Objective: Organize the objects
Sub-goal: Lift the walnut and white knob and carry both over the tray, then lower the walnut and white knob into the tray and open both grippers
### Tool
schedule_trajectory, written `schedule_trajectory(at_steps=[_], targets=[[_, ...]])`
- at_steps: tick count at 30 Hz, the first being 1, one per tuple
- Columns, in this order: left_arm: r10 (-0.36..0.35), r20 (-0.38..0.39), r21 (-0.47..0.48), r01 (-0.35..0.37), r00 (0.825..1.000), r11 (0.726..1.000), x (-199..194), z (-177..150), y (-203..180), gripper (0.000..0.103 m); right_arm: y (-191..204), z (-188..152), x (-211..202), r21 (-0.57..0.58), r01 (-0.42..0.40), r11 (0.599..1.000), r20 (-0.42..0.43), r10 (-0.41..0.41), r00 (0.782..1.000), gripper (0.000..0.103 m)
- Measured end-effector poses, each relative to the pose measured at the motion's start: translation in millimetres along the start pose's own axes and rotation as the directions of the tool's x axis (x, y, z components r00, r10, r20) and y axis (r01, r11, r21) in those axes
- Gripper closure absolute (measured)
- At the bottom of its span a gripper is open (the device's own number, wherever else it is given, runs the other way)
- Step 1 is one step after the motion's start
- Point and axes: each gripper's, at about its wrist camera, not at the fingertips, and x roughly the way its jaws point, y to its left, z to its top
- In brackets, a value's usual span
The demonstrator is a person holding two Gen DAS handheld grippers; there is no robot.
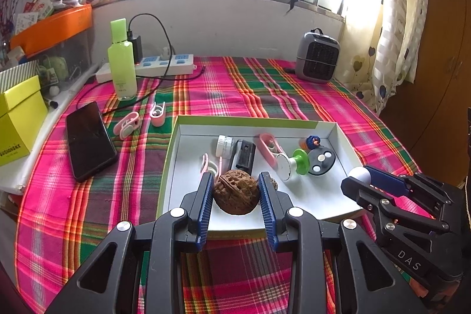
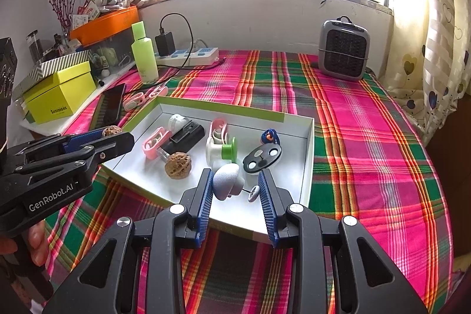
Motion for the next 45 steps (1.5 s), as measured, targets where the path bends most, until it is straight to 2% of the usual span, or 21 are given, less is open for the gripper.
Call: schedule_trajectory(at_steps=[17,30,45], targets=[[0.0,-0.082,-0.025,-0.002,0.997,1.0,37.1,-1.8,8.2,0.074,-4.4,6.3,33.9,0.003,-0.016,1.0,-0.075,0.017,0.997,0.07],[0.012,-0.131,-0.022,-0.015,0.991,1.0,56.0,-6.1,7.9,0.074,-8.5,5.8,51.7,-0.01,0.0,1.0,-0.117,-0.001,0.993,0.07],[0.04,-0.145,0.015,-0.039,0.989,0.999,64.6,-5.8,2.7,0.074,-10.3,4.8,62.3,-0.016,-0.005,1.0,-0.146,0.003,0.989,0.07]])
